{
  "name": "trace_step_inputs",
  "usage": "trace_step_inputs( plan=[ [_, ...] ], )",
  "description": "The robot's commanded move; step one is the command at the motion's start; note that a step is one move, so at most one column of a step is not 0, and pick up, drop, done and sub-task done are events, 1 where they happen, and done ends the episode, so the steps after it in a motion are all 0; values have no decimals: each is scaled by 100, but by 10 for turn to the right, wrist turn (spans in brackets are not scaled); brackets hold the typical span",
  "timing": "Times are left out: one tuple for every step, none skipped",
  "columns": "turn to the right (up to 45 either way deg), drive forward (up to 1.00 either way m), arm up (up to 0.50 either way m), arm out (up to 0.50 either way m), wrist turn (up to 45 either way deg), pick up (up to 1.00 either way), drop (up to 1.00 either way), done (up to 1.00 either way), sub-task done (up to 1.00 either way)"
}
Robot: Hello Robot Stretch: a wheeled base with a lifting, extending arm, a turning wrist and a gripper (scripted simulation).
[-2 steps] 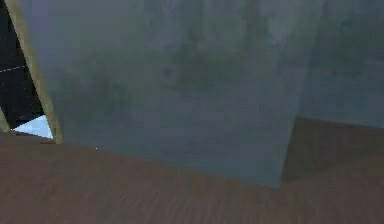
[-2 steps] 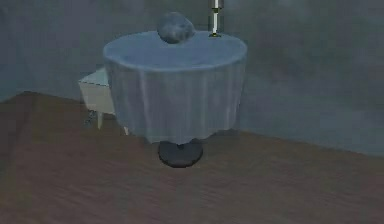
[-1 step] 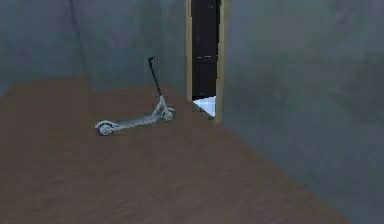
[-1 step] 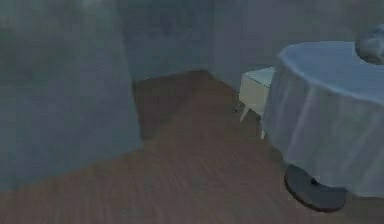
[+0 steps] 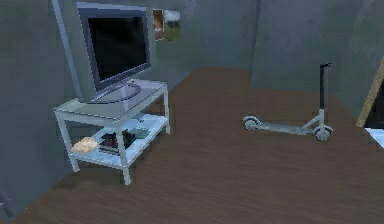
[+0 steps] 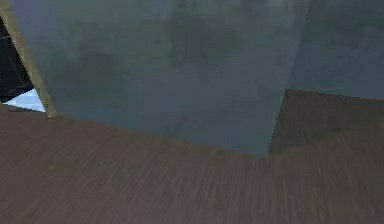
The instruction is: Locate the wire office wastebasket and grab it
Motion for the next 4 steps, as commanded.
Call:
trace_step_inputs(
  plan=[
    [-30, 0, 0, 0, 0, 0, 0, 0, 0],
    [0, 50, 0, 0, 0, 0, 0, 0, 0],
    [150, 0, 0, 0, 0, 0, 0, 0, 0],
    [0, 100, 0, 0, 0, 0, 0, 0, 0]
  ],
)
